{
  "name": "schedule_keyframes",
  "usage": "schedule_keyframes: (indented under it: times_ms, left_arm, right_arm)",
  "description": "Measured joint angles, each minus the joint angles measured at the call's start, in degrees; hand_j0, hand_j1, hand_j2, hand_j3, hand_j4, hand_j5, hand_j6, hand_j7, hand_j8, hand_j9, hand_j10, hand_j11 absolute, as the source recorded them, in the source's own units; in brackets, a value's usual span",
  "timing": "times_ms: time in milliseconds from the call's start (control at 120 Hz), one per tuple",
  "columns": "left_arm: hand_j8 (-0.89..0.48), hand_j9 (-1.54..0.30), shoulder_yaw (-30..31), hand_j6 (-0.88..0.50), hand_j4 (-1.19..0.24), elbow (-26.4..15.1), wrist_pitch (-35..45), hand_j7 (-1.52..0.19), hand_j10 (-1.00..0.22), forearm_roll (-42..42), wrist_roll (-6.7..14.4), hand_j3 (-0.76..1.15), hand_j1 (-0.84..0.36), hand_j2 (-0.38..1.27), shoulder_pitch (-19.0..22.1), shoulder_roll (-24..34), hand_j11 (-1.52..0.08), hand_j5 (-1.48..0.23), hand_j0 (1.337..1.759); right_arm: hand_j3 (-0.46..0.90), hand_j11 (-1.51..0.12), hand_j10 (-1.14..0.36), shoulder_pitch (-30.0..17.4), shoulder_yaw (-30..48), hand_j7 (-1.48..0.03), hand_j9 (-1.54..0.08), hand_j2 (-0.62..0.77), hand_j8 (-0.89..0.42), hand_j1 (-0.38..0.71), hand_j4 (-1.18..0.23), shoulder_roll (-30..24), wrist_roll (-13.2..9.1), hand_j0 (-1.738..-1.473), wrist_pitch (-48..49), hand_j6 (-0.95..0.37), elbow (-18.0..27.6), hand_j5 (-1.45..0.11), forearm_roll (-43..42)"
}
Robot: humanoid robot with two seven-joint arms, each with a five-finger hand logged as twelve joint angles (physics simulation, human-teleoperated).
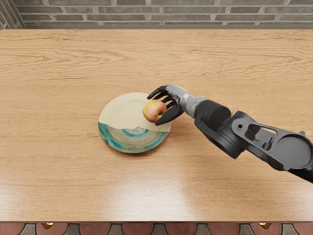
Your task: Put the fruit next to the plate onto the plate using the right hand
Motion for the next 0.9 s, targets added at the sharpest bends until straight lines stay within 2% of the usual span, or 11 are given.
schedule_keyframes:
  times_ms: [167,275,392,483,675,767,900]
  left_arm:
    - [-0.01,-0.01,0.0,-0.01,-0.01,0.0,0.0,-0.01,-0.01,0.0,0.0,0.00,0.34,0.00,0.0,0.0,-0.01,-0.01,1.658]
    - [-0.01,-0.01,0.0,-0.01,-0.01,0.0,0.0,-0.01,-0.01,0.0,0.0,0.00,0.34,0.00,0.0,0.0,-0.01,-0.01,1.658]
    - [-0.01,-0.01,0.0,-0.01,-0.01,0.0,0.0,-0.01,-0.01,0.0,0.0,0.00,0.34,0.00,0.0,0.0,-0.01,-0.01,1.658]
    - [-0.01,-0.01,0.0,-0.01,-0.01,0.0,0.0,-0.01,-0.01,0.0,0.0,0.00,0.34,0.00,0.0,0.0,-0.01,-0.01,1.658]
    - [-0.01,-0.01,-0.1,-0.01,-0.01,-0.2,0.0,-0.01,-0.01,0.0,0.0,0.00,0.34,0.00,0.1,0.0,-0.01,-0.01,1.658]
    - [-0.01,-0.01,0.0,-0.01,-0.01,-0.1,0.0,-0.01,-0.01,0.0,0.0,0.00,0.34,0.00,0.1,0.0,-0.01,-0.01,1.658]
    - [-0.01,-0.01,0.1,-0.01,-0.01,0.0,0.0,-0.01,-0.01,0.1,0.0,0.00,0.34,0.00,0.1,0.0,-0.01,-0.01,1.658]
  right_arm:
    - [0.00,-0.59,-0.45,-2.1,0.0,-0.59,-0.59,0.03,-0.43,0.15,-0.45,2.5,0.0,-1.658,-3.9,-0.38,-0.1,-0.59,0.0]
    - [0.00,-0.35,-0.27,-2.6,0.0,-0.35,-0.35,0.02,-0.26,-0.05,-0.27,3.5,0.0,-1.658,-7.3,-0.23,-0.2,-0.35,-0.1]
    - [0.00,-0.20,-0.15,-2.4,0.4,-0.20,-0.20,0.01,-0.15,-0.18,-0.15,1.6,0.0,-1.658,-6.6,-0.13,0.1,-0.20,-0.2]
    - [0.00,-0.13,-0.10,-2.3,6.0,-0.13,-0.13,0.01,-0.09,-0.24,-0.10,-2.5,0.0,-1.658,4.3,-0.08,0.6,-0.13,2.1]
    - [0.00,-0.05,-0.04,-2.2,19.6,-0.05,-0.05,0.00,-0.04,-0.31,-0.04,-17.5,0.0,-1.658,32.3,-0.03,-1.1,-0.05,15.6]
    - [0.00,-0.03,-0.02,-2.3,22.5,-0.03,-0.03,0.00,-0.02,-0.32,-0.02,-23.1,0.0,-1.658,40.1,-0.02,-2.9,-0.03,20.0]
    - [0.00,-0.02,-0.01,-2.4,23.9,-0.02,-0.02,0.00,-0.01,-0.34,-0.01,-26.1,0.0,-1.658,45.5,-0.01,-5.0,-0.02,22.3]
